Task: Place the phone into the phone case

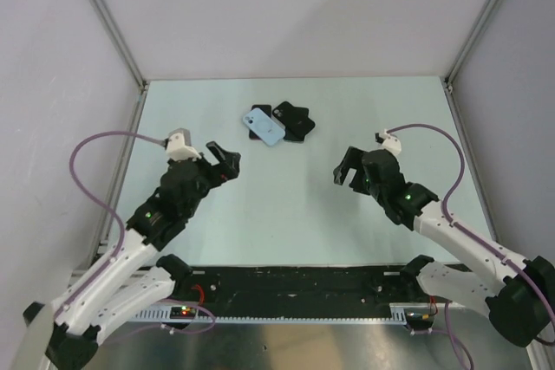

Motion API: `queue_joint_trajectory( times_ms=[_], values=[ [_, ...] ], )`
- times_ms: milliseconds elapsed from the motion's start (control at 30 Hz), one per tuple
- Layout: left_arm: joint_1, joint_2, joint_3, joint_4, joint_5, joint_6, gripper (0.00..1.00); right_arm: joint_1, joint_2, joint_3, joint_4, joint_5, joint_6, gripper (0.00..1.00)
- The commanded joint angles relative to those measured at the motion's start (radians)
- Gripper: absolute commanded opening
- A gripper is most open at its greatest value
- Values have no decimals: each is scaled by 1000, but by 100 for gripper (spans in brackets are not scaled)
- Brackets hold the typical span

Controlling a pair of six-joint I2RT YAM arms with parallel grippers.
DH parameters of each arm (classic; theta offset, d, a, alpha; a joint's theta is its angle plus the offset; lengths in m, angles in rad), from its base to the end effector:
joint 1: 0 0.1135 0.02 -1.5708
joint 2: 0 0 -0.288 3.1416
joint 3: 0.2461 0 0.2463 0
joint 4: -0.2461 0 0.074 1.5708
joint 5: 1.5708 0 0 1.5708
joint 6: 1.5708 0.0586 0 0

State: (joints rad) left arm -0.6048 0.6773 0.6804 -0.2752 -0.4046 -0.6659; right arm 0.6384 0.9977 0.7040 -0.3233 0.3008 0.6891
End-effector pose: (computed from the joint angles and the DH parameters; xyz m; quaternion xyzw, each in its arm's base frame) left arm 0.1426 -0.0705 0.3204 -0.1453 0.7762 -0.2227 0.5717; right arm 0.1837 0.1147 0.2686 0.0910 0.8764 0.1747 0.4395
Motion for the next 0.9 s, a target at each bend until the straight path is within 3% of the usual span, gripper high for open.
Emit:
queue_joint_trajectory(
  times_ms=[0,233,400,600,867],
  values=[
    [7,55,0,-17,19,-108,98,-31,19,47,31,62,27,100],
    [8,116,5,-28,107,-74,98,-106,66,62,133,-6,-38,100],
    [14,138,22,-58,161,-58,98,-237,221,142,233,-179,-106,100],
    [32,186,97,-159,201,-14,98,-304,530,388,259,-281,-230,100],
    [60,211,178,-249,231,36,98,-320,959,837,139,-415,-387,100]
  ],
)
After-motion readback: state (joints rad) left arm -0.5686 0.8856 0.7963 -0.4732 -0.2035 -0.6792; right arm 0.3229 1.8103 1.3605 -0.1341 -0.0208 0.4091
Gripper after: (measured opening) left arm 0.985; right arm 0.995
